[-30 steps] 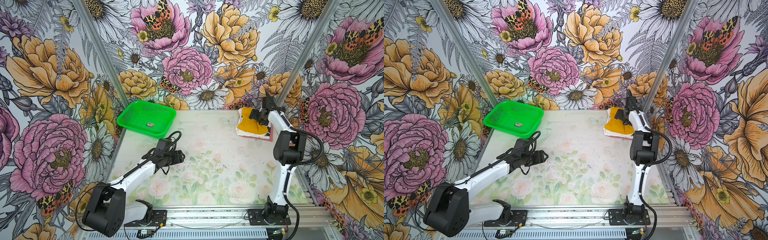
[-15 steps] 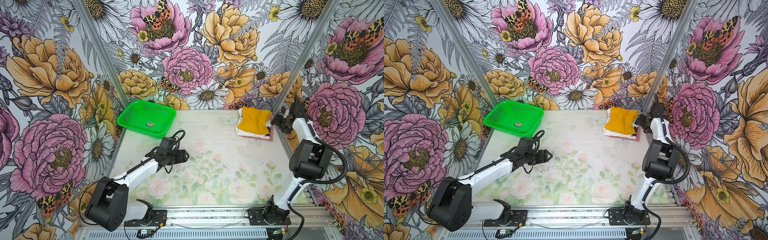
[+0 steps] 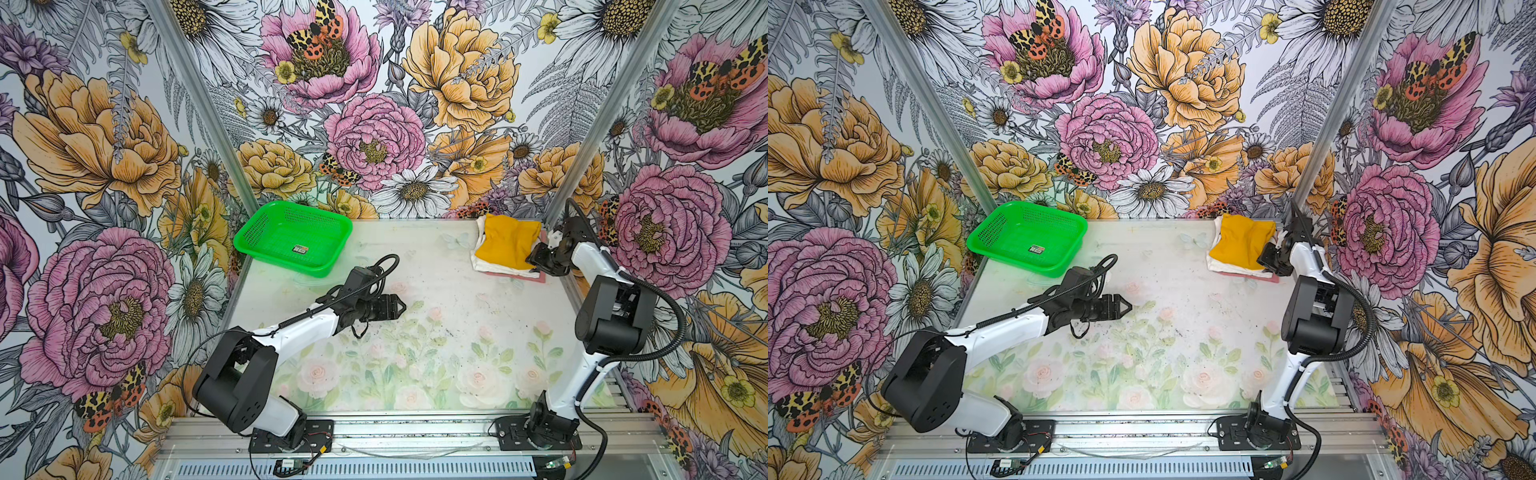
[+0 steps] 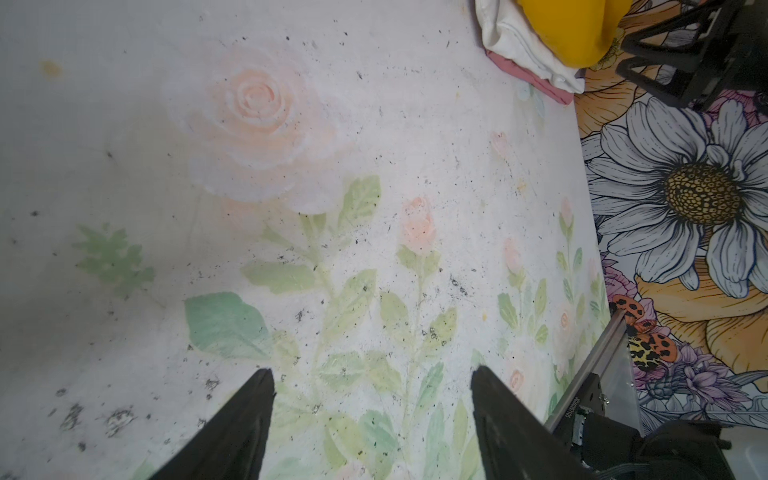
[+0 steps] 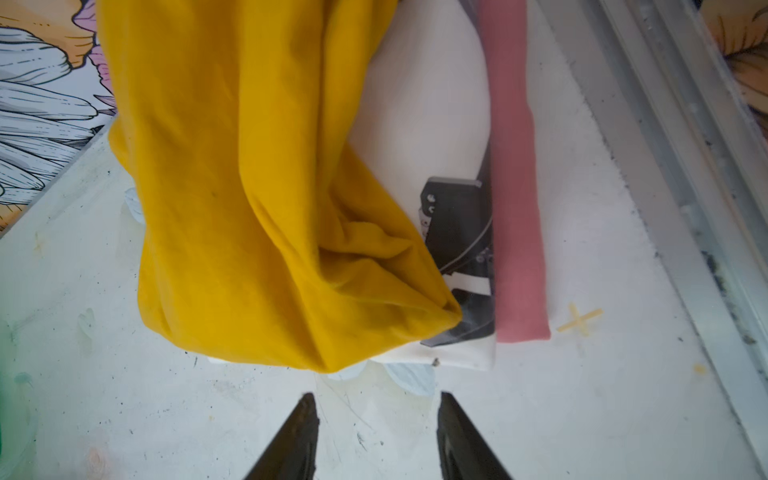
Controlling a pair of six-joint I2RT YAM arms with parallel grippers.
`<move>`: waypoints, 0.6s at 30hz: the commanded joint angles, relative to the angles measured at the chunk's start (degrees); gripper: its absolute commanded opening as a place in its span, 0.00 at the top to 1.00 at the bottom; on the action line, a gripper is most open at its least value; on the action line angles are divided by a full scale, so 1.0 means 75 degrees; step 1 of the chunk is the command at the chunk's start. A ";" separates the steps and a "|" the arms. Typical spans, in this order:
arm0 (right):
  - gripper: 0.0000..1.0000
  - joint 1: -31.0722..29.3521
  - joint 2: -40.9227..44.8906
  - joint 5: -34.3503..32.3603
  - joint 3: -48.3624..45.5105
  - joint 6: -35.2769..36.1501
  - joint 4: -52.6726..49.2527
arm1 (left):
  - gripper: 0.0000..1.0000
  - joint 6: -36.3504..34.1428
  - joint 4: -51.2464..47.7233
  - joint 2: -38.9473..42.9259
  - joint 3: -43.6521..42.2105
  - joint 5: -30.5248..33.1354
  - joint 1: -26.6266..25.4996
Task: Fold and stack the t-shirts
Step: 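Lower the yellow shirt onto the folded white shirt with the right gripper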
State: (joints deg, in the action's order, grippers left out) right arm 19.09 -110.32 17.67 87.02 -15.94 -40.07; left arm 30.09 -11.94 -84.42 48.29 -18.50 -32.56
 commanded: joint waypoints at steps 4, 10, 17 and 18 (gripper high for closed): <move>0.57 0.0044 -0.0410 -0.0056 0.0106 -0.0095 0.0348 | 0.24 0.0066 0.0309 0.0303 -0.0307 -0.0131 0.0083; 0.58 0.0114 -0.0694 -0.0379 0.0504 -0.0176 0.0351 | 0.24 0.0036 0.0292 0.0497 -0.0493 -0.0112 0.0222; 0.66 0.0151 -0.1026 -0.0141 0.0893 -0.0238 0.0339 | 0.24 -0.0095 0.0420 0.0678 -0.0563 -0.0364 0.0225; 0.70 0.0159 -0.1004 -0.0119 0.0893 -0.0258 0.0351 | 0.24 -0.0130 0.0410 0.0736 -0.0557 -0.0355 0.0194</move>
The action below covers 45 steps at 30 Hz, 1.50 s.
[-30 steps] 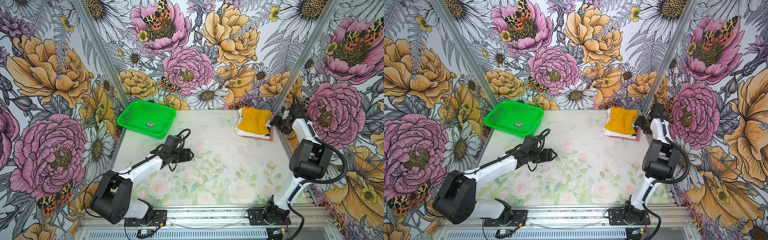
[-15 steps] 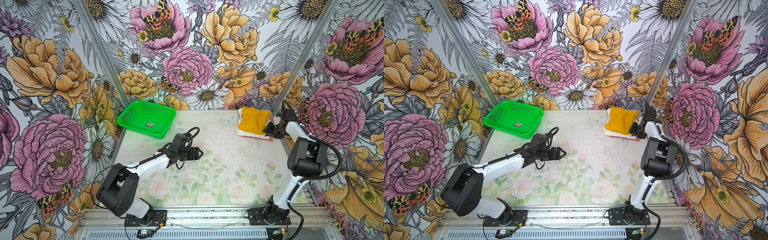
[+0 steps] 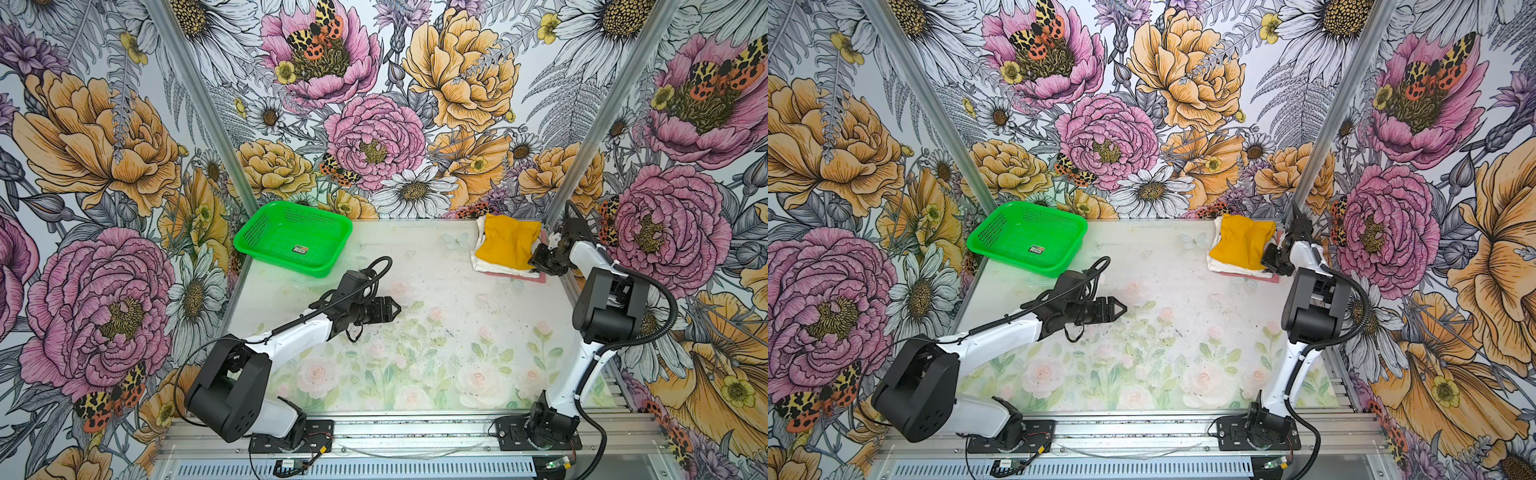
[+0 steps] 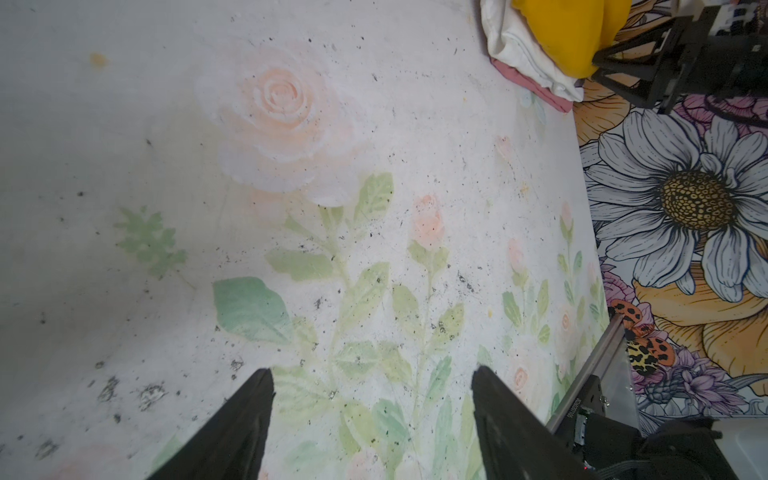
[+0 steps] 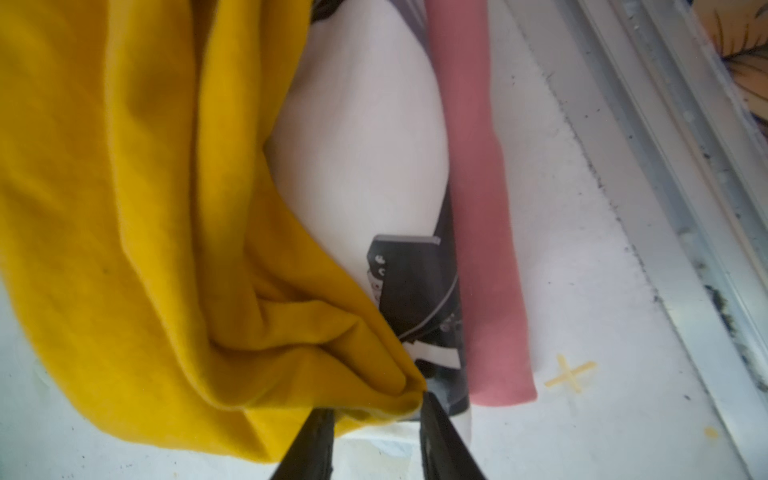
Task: Fold and stack the t-shirts
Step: 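Lower the yellow shirt onto the folded white shirt with the right gripper, then release the yellow shirt and pull the right gripper back toward the robot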
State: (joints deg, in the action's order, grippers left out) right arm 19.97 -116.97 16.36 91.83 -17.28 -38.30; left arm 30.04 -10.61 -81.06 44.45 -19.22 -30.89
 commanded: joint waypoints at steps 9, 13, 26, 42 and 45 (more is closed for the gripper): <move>1.00 0.0010 0.0234 0.0034 -0.0071 -0.0163 0.0137 | 0.23 -0.0250 0.0181 0.0366 -0.0012 -0.0296 -0.0053; 1.00 0.0021 0.0774 -0.0071 -0.0458 -0.0187 0.0237 | 0.23 -0.0258 0.0225 0.0366 -0.0013 -0.0326 -0.0060; 1.00 0.0174 0.1868 -0.0160 -0.1450 -0.0226 0.0314 | 0.23 -0.0267 0.0266 0.0483 -0.0056 -0.0326 -0.0065; 0.31 0.0287 0.1632 0.0495 -0.0321 -0.0532 0.0373 | 0.23 -0.0263 0.0315 0.0313 -0.0038 -0.0331 -0.0086; 0.28 0.0167 0.1084 0.1052 0.0316 -0.0604 0.0373 | 0.23 -0.0232 0.0328 0.0308 -0.0059 -0.0314 -0.0094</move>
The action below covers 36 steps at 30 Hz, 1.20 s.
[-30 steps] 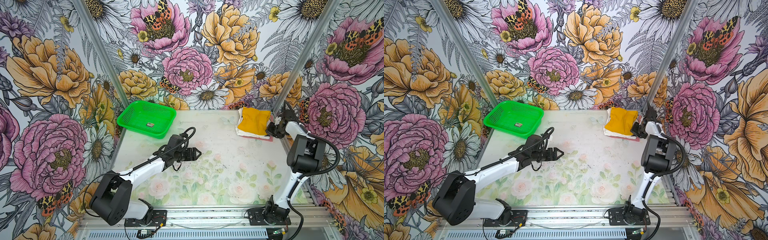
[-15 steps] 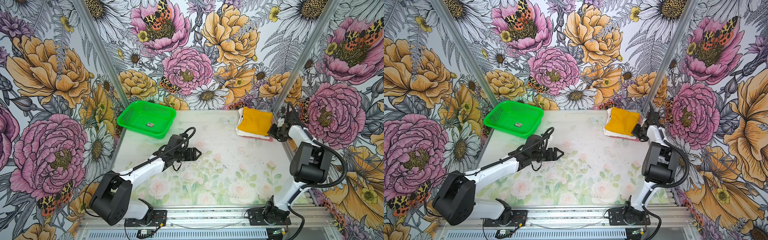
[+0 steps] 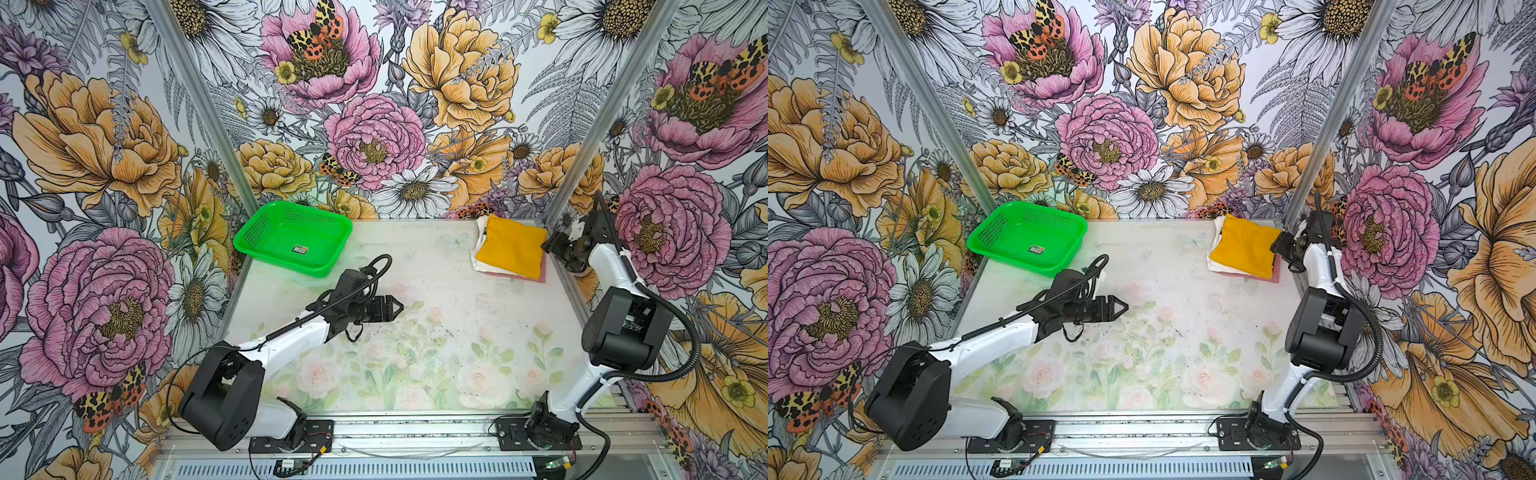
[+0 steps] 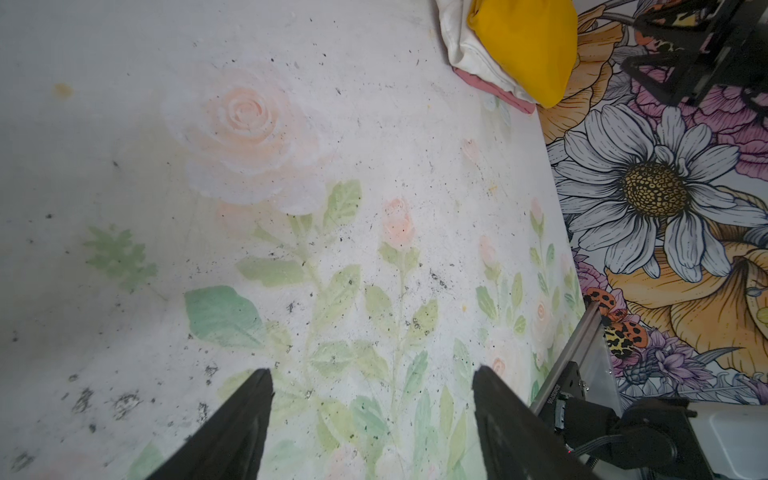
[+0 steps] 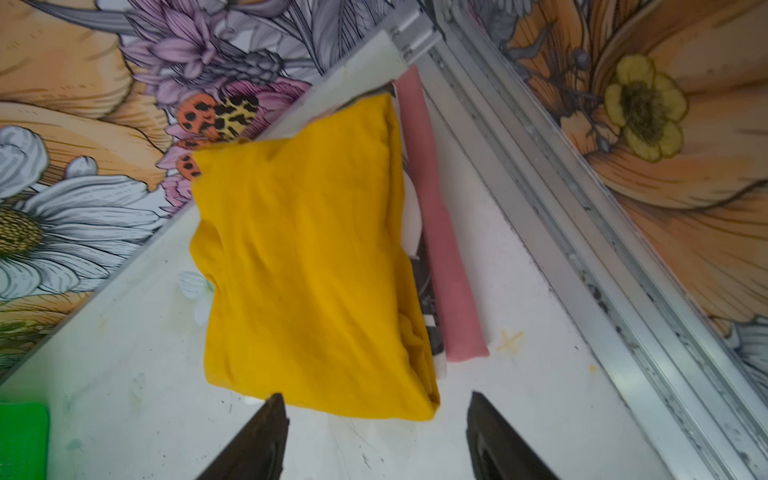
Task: Fold and stack the t-shirts
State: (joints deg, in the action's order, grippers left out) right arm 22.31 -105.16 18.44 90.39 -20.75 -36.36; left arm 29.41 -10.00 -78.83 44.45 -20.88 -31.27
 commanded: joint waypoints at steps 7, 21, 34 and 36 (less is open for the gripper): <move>0.25 -0.0388 -0.1735 0.1210 0.1460 -0.0410 0.0137 | 0.22 -0.0212 0.0075 0.0069 -0.0080 -0.0072 0.0058; 0.25 -0.0927 -0.2559 -0.0156 0.2643 -0.0042 0.0064 | 0.22 -0.0320 -0.0263 0.0329 -0.0056 -0.0017 0.0217; 0.24 -0.1681 -0.3175 0.0585 0.3406 -0.0417 0.0149 | 0.22 -0.0312 -0.0310 0.0545 -0.0154 0.0020 0.0210; 0.24 -0.1683 -0.3496 0.0432 0.3613 -0.0522 0.0143 | 0.22 -0.0323 -0.0363 0.0616 -0.0178 0.0031 0.0244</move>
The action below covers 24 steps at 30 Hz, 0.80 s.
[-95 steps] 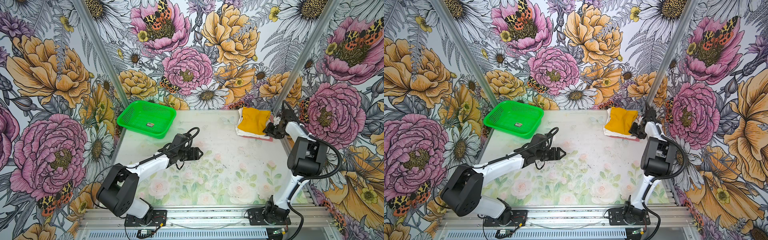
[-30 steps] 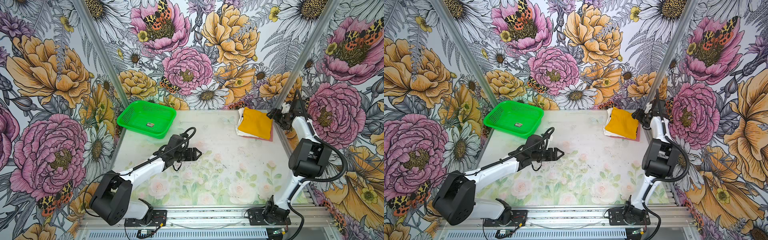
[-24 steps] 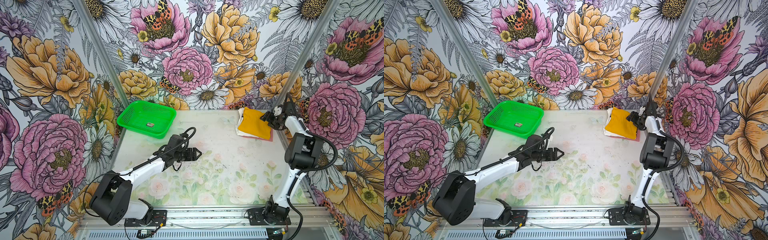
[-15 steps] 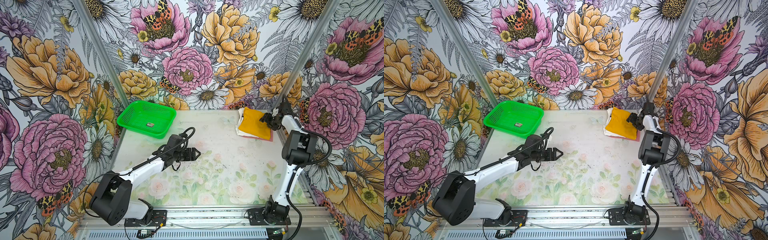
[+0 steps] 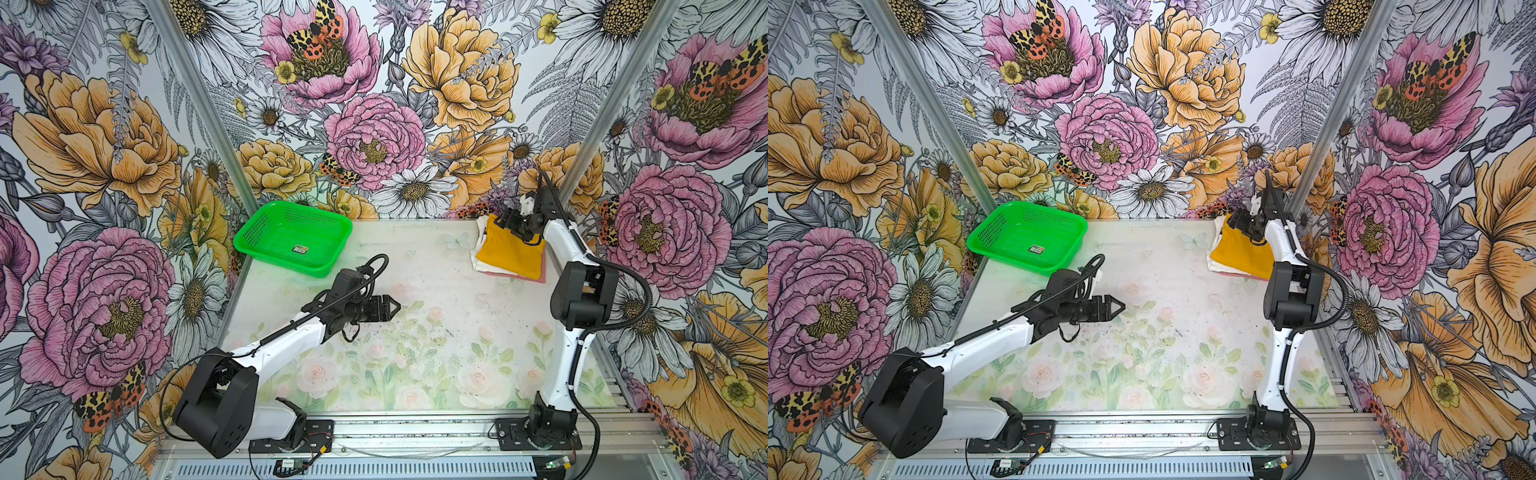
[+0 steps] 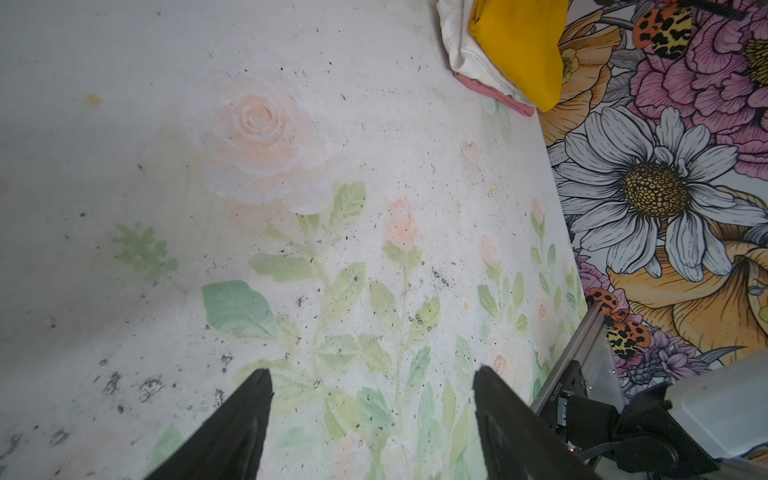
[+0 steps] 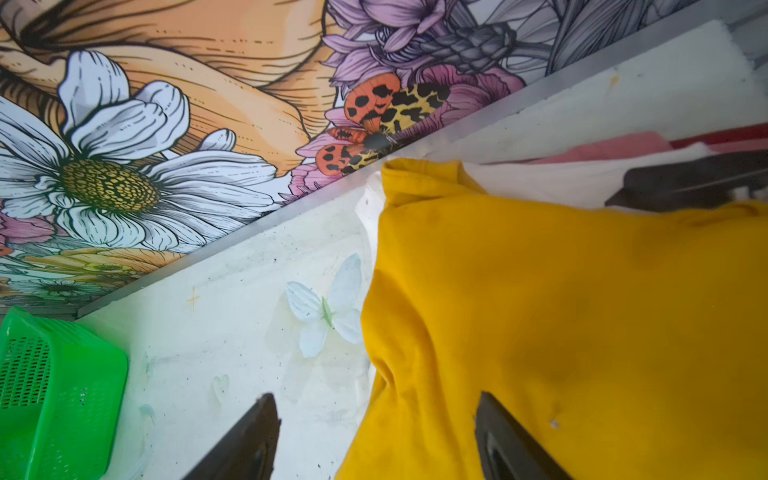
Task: Fold and stack the t-shirts
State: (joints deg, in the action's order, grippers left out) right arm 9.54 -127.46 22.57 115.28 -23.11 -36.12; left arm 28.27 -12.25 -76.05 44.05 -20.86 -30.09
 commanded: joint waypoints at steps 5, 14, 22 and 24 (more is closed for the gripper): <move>0.24 0.0013 -0.0864 0.0165 0.0676 -0.0384 0.0113 | 0.22 -0.0209 -0.0222 0.0474 -0.0187 0.0029 0.0175; 0.24 -0.0377 0.0040 0.0313 0.0242 -0.0211 0.0139 | 0.22 -0.0163 -0.0247 0.0851 -0.0263 0.0037 0.0168; 0.23 -0.0521 -0.0239 0.0031 -0.0283 -0.0271 0.0310 | 0.22 -0.0138 -0.0308 0.0994 -0.0260 0.0034 0.0092; 0.24 -0.0532 -0.0494 0.0157 -0.0225 -0.0315 0.0344 | 0.21 -0.0154 -0.0369 0.1073 -0.0269 0.0077 0.0079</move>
State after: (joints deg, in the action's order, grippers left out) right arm 5.19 -129.08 23.86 113.62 -24.64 -34.46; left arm 28.05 -14.35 -69.87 42.50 -20.84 -29.10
